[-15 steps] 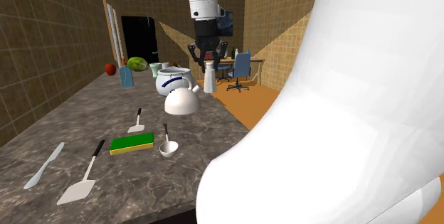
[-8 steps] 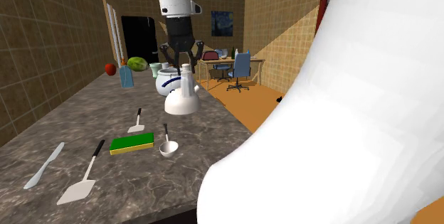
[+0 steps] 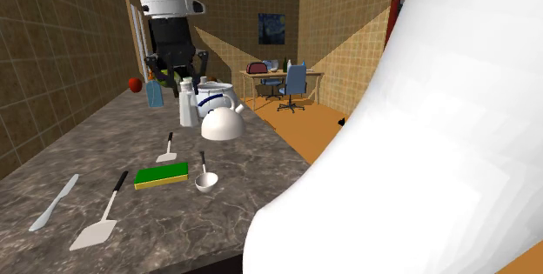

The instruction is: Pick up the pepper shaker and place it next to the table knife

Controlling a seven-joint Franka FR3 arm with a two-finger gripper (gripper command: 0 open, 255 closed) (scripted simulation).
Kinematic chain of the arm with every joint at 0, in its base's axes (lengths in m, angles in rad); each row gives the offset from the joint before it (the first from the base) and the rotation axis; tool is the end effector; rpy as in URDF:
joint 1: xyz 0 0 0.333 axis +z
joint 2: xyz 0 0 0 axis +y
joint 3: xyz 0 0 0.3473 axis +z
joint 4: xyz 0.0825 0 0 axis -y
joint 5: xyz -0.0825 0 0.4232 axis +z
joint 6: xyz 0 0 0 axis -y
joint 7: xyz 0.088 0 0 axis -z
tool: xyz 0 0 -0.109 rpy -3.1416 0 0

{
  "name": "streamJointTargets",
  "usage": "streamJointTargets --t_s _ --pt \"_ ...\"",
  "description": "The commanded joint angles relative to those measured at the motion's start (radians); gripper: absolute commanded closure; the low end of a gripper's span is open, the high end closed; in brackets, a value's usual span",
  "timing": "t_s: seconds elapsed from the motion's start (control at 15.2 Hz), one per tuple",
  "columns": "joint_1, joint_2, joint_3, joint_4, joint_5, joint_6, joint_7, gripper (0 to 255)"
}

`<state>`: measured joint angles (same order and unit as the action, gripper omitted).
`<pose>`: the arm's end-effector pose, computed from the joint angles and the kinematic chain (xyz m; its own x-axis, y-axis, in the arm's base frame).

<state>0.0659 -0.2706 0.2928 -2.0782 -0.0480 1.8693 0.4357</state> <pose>0.4788 0.1888 0.5613 0.9930 -0.0673 0.0966 -0.0762 -0.9929 0.0912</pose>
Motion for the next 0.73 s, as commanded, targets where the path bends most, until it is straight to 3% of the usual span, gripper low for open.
streamJointTargets --t_s 0.0,0.66 --pt "0.017 0.003 0.03 0.006 0.004 -0.007 0.047 255" --pt "0.104 0.135 0.201 0.157 -0.023 -0.057 0.315 255"
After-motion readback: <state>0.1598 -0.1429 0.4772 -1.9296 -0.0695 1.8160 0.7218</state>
